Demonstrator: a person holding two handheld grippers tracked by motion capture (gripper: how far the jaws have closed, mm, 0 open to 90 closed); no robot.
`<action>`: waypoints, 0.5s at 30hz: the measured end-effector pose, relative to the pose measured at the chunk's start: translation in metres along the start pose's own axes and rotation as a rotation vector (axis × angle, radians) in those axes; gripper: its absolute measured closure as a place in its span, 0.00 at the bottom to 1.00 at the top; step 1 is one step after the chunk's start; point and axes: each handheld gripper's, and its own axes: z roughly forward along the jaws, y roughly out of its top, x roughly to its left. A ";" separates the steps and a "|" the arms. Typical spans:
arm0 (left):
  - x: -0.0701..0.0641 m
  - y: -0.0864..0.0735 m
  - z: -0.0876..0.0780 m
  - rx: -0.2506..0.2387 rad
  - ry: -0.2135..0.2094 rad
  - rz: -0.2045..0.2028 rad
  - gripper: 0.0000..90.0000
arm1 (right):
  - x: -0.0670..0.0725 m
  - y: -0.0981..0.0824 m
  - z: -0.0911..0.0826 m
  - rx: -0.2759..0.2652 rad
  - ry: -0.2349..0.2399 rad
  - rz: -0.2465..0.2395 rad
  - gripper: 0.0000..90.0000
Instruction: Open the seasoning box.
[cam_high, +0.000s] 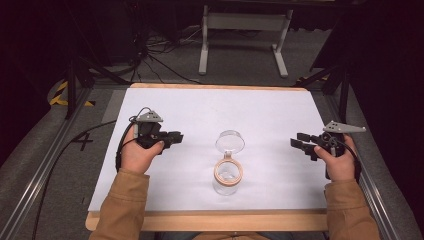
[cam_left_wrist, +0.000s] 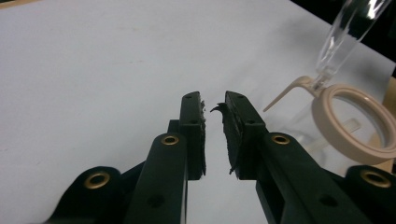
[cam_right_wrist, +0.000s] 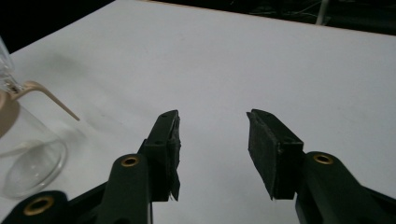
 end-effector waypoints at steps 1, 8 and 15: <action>0.001 0.000 0.001 0.002 0.006 0.002 0.86 | -0.002 -0.001 0.000 0.002 -0.005 0.002 0.59; 0.002 -0.002 0.004 0.027 0.018 0.000 0.86 | -0.013 -0.012 0.007 0.064 -0.072 0.006 0.56; 0.005 -0.004 0.007 0.044 0.013 -0.007 0.85 | -0.023 -0.025 0.019 0.138 -0.111 0.003 0.53</action>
